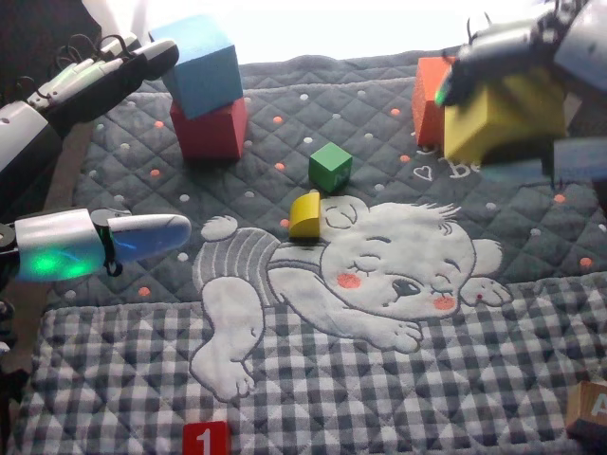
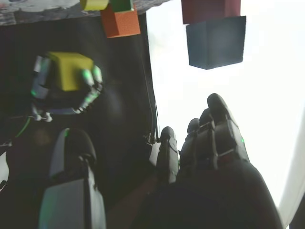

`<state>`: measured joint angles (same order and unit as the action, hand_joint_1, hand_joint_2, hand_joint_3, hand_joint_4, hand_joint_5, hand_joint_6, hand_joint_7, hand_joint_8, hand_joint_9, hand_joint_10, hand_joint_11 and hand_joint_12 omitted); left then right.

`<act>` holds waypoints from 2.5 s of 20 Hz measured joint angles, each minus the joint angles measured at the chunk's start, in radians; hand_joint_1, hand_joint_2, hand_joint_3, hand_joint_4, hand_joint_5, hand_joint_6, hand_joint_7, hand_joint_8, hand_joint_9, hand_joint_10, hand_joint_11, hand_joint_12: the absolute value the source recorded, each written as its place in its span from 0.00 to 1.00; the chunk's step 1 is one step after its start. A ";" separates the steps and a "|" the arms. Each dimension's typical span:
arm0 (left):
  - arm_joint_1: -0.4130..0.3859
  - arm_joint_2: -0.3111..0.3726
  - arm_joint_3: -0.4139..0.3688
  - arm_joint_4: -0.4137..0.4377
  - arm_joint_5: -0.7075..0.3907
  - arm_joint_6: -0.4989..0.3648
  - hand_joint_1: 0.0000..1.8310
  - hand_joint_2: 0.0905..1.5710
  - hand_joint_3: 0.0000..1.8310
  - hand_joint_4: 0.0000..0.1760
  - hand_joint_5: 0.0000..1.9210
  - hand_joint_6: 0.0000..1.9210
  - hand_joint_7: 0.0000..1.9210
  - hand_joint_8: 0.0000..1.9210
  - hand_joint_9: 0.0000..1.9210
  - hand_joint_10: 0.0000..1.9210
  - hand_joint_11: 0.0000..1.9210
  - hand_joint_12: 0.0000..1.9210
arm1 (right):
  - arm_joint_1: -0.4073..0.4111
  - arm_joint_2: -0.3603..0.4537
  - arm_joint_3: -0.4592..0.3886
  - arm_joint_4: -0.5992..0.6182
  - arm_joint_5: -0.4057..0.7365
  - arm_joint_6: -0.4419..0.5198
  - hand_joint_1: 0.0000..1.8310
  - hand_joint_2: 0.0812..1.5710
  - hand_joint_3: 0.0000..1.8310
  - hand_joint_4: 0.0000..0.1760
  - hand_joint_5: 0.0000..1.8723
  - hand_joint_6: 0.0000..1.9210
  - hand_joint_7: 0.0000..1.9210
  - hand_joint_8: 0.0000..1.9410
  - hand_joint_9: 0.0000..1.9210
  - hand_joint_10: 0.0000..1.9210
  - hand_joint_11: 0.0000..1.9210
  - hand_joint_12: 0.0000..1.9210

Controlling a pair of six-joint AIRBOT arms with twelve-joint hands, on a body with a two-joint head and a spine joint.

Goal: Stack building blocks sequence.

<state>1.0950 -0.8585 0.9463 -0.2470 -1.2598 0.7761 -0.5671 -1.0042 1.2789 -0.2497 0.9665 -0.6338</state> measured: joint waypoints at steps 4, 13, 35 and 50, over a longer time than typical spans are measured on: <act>0.000 0.000 0.000 0.002 0.002 -0.003 0.41 0.58 0.00 0.85 0.09 0.00 0.01 0.00 0.00 0.00 0.00 0.26 | 0.114 -0.051 0.069 0.022 -0.078 -0.063 0.68 0.69 0.00 0.00 0.49 0.52 0.57 0.48 0.65 0.42 0.61 0.64; 0.000 -0.006 0.007 0.012 0.008 -0.011 0.42 0.58 0.00 0.88 0.08 0.00 0.01 0.00 0.00 0.00 0.00 0.24 | 0.221 -0.193 0.244 0.036 -0.343 -0.113 0.69 0.65 0.00 0.00 0.54 0.46 0.63 0.35 0.68 0.33 0.60 0.64; -0.005 -0.019 0.016 0.021 0.023 -0.022 0.42 0.59 0.00 0.92 0.08 0.00 0.00 0.00 0.00 0.00 0.00 0.30 | 0.234 -0.270 0.320 0.047 -0.472 -0.133 0.70 0.66 0.00 0.00 0.52 0.45 0.65 0.35 0.73 0.42 0.69 0.71; -0.007 -0.024 0.019 0.030 0.021 -0.036 0.42 0.62 0.00 0.70 0.11 0.00 0.01 0.00 0.00 0.00 0.00 0.31 | 0.225 -0.284 0.327 0.047 -0.509 -0.130 0.56 0.65 0.00 0.28 0.18 0.00 0.16 0.00 0.22 0.00 0.00 0.49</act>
<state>1.0878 -0.8822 0.9649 -0.2169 -1.2385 0.7399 -0.3420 -1.2884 1.6054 -0.2028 0.4580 -0.7635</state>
